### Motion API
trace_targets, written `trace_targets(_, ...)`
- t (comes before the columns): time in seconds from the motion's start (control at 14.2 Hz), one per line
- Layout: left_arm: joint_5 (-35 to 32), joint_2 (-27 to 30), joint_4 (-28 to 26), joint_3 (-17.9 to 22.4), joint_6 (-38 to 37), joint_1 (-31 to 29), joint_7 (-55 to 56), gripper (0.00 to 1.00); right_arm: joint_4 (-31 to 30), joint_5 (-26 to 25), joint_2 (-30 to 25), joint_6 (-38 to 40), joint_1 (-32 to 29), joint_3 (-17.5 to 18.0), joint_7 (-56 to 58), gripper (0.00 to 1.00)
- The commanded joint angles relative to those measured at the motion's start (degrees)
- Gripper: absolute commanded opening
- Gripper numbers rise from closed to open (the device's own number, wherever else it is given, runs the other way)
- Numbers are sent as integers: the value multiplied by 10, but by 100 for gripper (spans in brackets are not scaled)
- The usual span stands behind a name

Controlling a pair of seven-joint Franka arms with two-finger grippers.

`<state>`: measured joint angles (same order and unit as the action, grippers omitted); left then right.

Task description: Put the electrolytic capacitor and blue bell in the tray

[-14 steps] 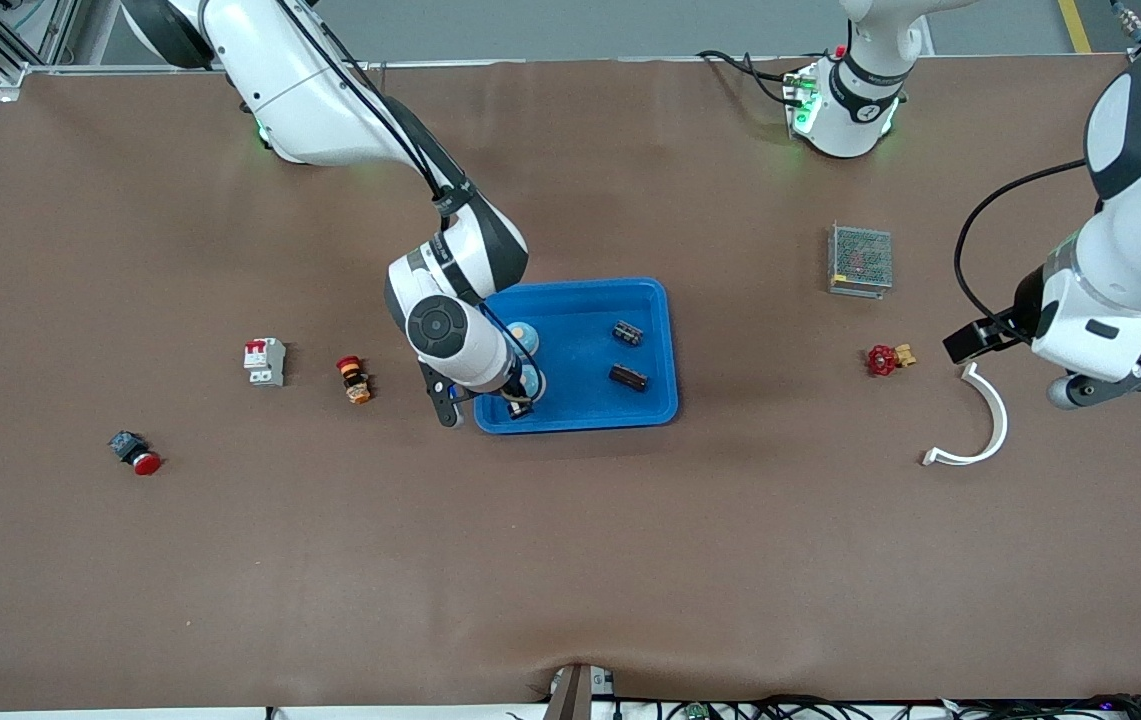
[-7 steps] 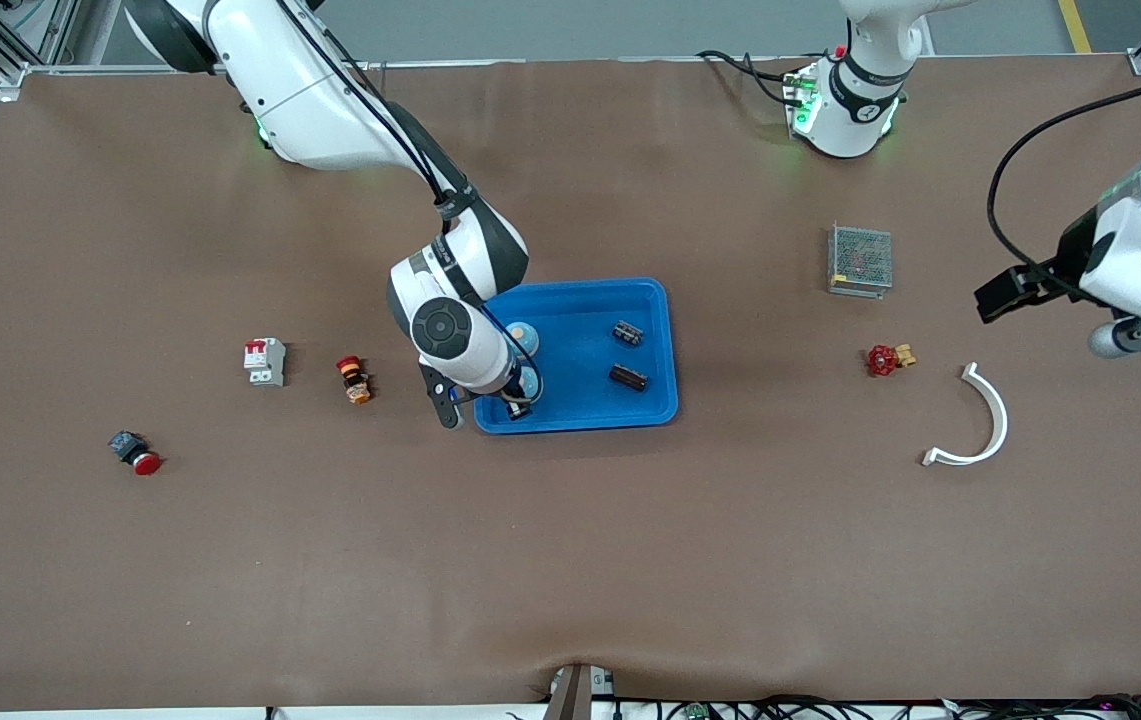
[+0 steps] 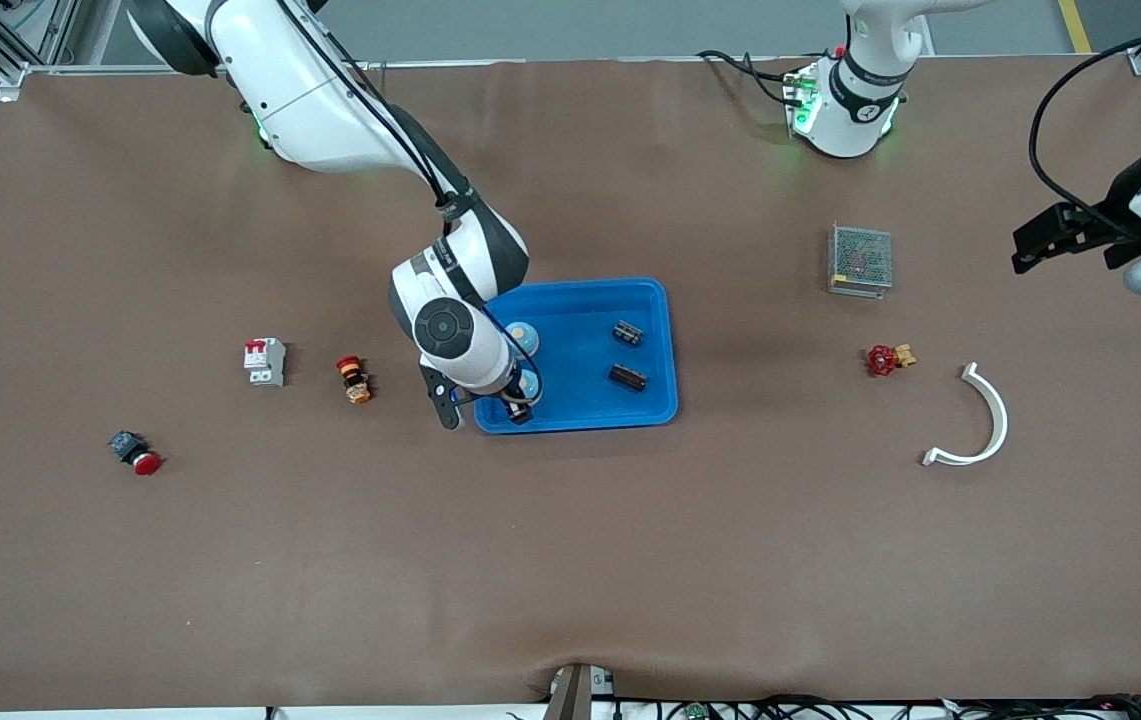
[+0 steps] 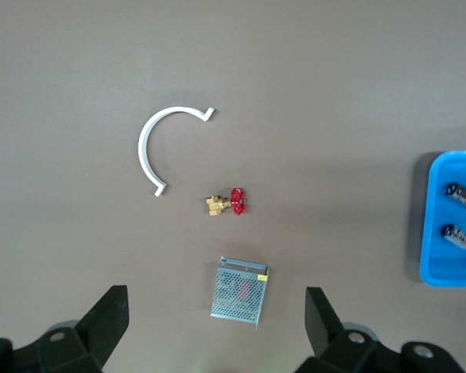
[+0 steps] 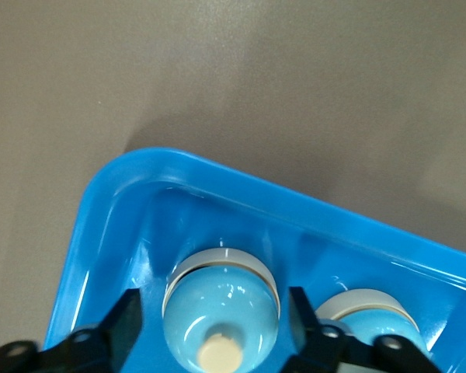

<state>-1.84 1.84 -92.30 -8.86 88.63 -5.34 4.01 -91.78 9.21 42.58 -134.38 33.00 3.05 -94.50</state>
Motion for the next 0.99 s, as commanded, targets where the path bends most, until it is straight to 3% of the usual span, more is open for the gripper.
trace_targets(0.0,11,57,-57,9,19,13,-16,100,6,-17,-4,0,10,-2,-16,100)
trace_targets(0.49,35,55,-62,9,44,14,-16,100,73,43,-14,42,-17,3,-47,100)
trace_targets(0.92,36,50,-66,2,56,17,-16,100,134,40,-19,212,-114,-1,244,100)
